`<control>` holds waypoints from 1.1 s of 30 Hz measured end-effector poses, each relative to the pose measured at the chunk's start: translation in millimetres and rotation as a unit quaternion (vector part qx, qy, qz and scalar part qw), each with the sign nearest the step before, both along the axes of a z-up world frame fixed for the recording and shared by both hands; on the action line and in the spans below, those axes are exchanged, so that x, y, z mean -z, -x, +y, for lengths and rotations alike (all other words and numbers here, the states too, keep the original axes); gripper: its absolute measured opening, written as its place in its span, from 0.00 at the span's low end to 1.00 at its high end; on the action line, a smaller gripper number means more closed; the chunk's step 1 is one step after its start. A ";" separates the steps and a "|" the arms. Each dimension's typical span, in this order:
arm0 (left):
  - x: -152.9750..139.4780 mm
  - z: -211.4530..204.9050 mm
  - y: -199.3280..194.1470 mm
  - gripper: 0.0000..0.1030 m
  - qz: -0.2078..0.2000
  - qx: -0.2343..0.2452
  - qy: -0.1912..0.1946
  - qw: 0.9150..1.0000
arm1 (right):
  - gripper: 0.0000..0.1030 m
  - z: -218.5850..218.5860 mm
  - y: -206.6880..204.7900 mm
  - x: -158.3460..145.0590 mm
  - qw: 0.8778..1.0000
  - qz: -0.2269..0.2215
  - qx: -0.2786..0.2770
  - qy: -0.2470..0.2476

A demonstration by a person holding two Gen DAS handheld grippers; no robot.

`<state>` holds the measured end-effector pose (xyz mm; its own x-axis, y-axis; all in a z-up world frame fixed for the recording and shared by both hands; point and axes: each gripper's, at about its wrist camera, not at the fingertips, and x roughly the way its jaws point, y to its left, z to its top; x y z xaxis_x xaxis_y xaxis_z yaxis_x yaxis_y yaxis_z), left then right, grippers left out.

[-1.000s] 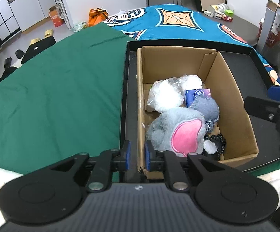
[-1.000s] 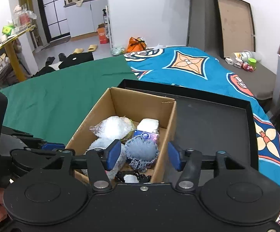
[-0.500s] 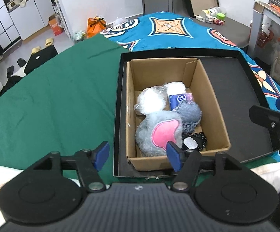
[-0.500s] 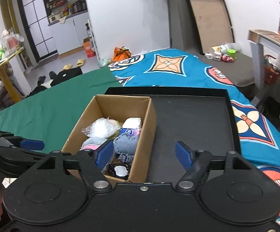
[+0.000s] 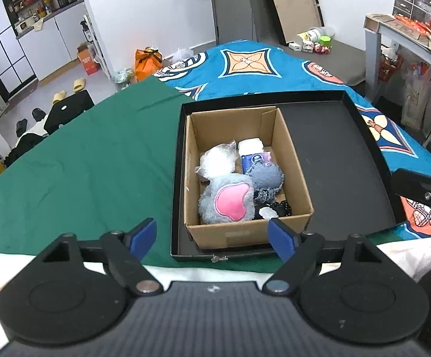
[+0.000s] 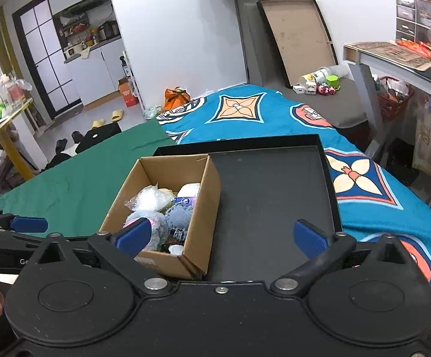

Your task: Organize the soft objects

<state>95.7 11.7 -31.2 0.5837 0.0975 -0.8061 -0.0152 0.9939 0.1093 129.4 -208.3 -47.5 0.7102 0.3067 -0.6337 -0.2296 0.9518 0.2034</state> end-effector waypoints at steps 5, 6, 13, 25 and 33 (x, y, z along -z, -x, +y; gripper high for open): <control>-10.8 -4.9 16.4 0.91 -0.009 0.003 -0.001 1.000 | 1.00 -10.8 12.6 -2.3 1.000 0.009 0.003 -0.009; -12.0 -5.9 18.6 0.92 -0.011 0.003 -0.002 1.000 | 1.00 -12.6 14.8 -2.5 1.000 0.010 0.004 -0.009; -23.3 -8.1 37.3 0.98 -0.023 -0.005 0.003 1.000 | 1.00 -24.2 32.3 -7.4 1.000 0.006 0.010 -0.012; -41.5 -8.4 62.8 0.98 -0.044 -0.023 0.019 0.999 | 1.00 -38.1 51.2 -20.6 0.999 0.000 0.020 -0.037; -52.0 -14.3 81.2 0.98 -0.060 -0.033 0.010 0.998 | 1.00 -43.3 66.8 -29.1 0.999 -0.005 0.019 -0.044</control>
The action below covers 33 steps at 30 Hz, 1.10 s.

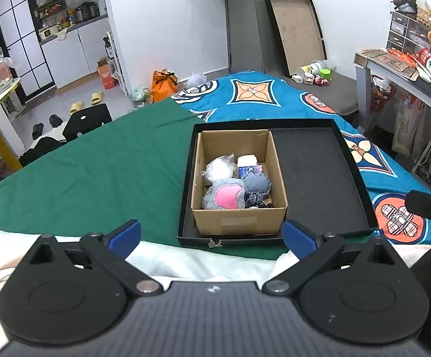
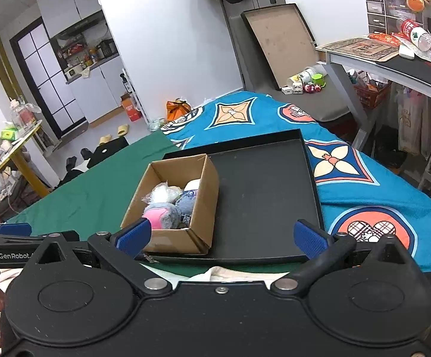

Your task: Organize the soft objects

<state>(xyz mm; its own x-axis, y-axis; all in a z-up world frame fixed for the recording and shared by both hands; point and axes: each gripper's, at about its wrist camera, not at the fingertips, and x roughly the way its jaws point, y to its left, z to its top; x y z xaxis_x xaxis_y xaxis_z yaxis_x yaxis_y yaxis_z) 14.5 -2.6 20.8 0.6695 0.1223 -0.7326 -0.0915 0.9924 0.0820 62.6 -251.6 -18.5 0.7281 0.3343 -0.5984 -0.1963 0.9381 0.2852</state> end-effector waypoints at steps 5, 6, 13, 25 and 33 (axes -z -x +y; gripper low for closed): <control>-10.1 -0.1 15.5 0.98 -0.017 -0.006 0.003 1.000 | 1.00 -2.4 9.2 -5.1 1.000 -0.002 0.000 -0.006; -11.8 -0.1 19.0 0.98 -0.020 -0.009 0.003 1.000 | 1.00 -2.2 11.0 -5.7 1.000 -0.003 0.000 -0.005; -17.5 2.3 32.0 0.98 -0.026 -0.007 0.019 0.999 | 1.00 2.1 23.3 -12.7 1.000 -0.011 -0.007 0.013; -19.4 0.9 45.4 0.98 -0.034 -0.007 0.022 0.999 | 1.00 7.8 36.5 -16.4 0.999 -0.013 -0.013 0.026; -17.6 1.3 47.7 0.98 -0.038 -0.009 0.027 0.999 | 1.00 9.4 38.1 -17.8 1.000 -0.011 -0.012 0.024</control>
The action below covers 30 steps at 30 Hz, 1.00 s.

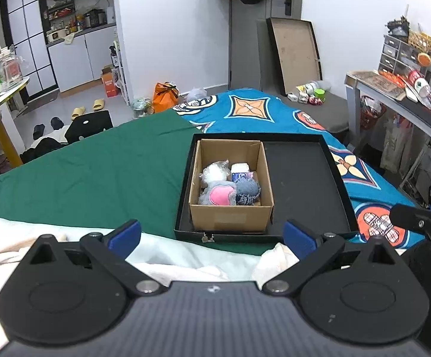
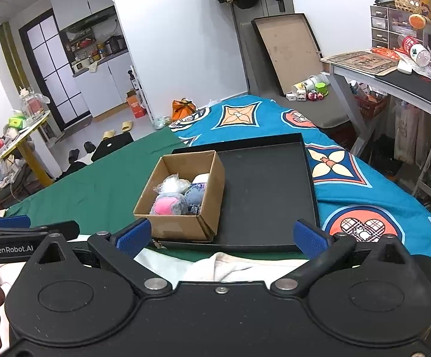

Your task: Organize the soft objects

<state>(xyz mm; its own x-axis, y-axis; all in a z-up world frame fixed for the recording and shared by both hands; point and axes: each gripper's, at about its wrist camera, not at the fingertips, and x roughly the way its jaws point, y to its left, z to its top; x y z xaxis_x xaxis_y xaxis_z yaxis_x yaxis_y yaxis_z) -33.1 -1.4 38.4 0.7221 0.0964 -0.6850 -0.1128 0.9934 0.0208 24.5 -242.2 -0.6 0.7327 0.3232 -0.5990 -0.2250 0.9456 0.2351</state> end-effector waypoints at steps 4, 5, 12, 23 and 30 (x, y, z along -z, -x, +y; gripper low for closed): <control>0.9 3.7 0.5 0.98 0.001 -0.004 0.004 1.000 | 1.00 0.8 0.9 -0.4 1.000 0.001 -0.006 -0.003; 1.1 4.4 0.5 0.98 0.002 -0.006 0.004 1.000 | 1.00 1.6 1.4 -0.6 1.000 0.000 -0.006 -0.001; 2.3 2.4 -0.9 0.98 0.009 0.003 0.005 1.000 | 1.00 2.3 1.8 1.2 1.000 0.003 0.001 0.004; 5.0 -5.9 -2.4 0.98 0.014 0.014 0.000 1.000 | 1.00 3.4 3.3 0.9 1.000 0.003 0.005 0.009; 3.7 -3.7 -4.3 0.98 0.012 0.010 0.002 1.000 | 1.00 2.7 2.7 2.0 1.000 0.004 0.006 0.008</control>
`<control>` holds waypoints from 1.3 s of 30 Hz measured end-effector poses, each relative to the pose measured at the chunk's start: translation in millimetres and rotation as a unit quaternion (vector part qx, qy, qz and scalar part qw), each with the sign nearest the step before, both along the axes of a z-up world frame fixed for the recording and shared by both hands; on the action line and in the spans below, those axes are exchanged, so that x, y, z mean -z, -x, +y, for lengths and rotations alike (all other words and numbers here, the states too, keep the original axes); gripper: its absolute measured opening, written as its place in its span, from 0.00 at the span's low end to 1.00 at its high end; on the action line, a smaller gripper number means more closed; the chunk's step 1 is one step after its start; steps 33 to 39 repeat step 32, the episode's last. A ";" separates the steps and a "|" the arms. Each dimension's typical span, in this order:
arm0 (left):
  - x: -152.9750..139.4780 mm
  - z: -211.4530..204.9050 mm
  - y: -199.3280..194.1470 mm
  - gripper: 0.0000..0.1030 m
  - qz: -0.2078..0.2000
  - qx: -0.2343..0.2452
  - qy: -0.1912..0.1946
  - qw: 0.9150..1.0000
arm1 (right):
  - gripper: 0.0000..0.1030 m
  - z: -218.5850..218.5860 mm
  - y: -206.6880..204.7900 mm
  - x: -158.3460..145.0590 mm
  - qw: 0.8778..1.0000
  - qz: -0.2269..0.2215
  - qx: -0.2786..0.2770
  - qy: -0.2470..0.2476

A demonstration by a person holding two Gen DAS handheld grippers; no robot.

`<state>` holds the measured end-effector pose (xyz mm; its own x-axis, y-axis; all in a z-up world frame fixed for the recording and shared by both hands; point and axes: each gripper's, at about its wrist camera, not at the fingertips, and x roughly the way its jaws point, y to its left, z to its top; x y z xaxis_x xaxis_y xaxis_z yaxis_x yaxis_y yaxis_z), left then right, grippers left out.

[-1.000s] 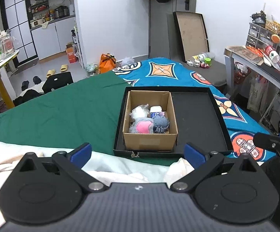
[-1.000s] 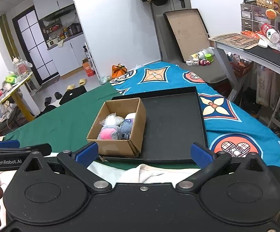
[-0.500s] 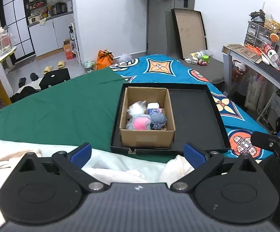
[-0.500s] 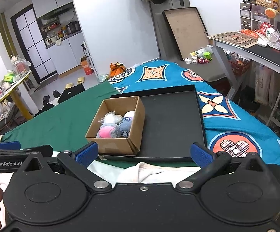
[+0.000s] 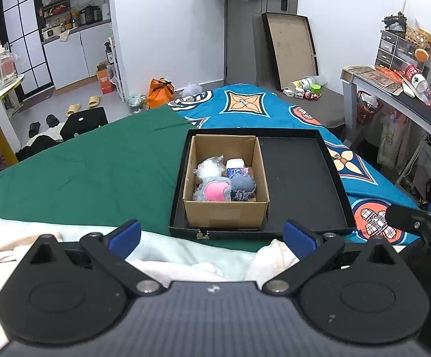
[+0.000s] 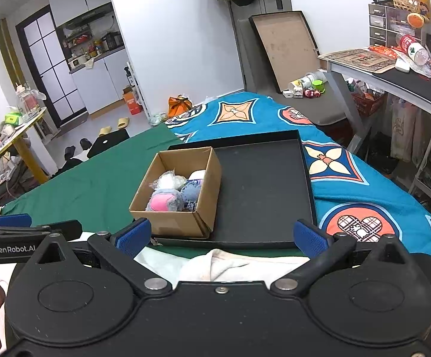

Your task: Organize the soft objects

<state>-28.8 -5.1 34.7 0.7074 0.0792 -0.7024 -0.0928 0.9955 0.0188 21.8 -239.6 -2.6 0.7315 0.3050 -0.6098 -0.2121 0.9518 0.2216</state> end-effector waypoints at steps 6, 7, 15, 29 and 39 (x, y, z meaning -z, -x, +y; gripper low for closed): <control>0.9 -1.4 -4.9 0.98 -0.001 0.003 0.001 1.000 | 1.00 -1.6 -2.6 2.4 1.000 0.003 0.002 0.002; 1.4 -1.7 -5.6 0.98 -0.001 0.004 0.001 1.000 | 1.00 -2.2 -3.1 2.4 1.000 0.004 0.004 0.002; 6.0 -3.0 -8.2 0.98 -0.001 0.009 0.001 1.000 | 1.00 -4.5 -5.2 6.9 1.000 0.004 0.009 0.007; 14.1 3.2 -10.2 0.98 0.000 0.010 0.007 1.000 | 1.00 8.2 -8.8 19.1 1.000 0.017 0.000 0.023; 16.8 4.3 -12.1 0.98 0.002 0.015 0.009 1.000 | 1.00 10.5 -11.0 22.1 1.000 0.020 0.000 0.023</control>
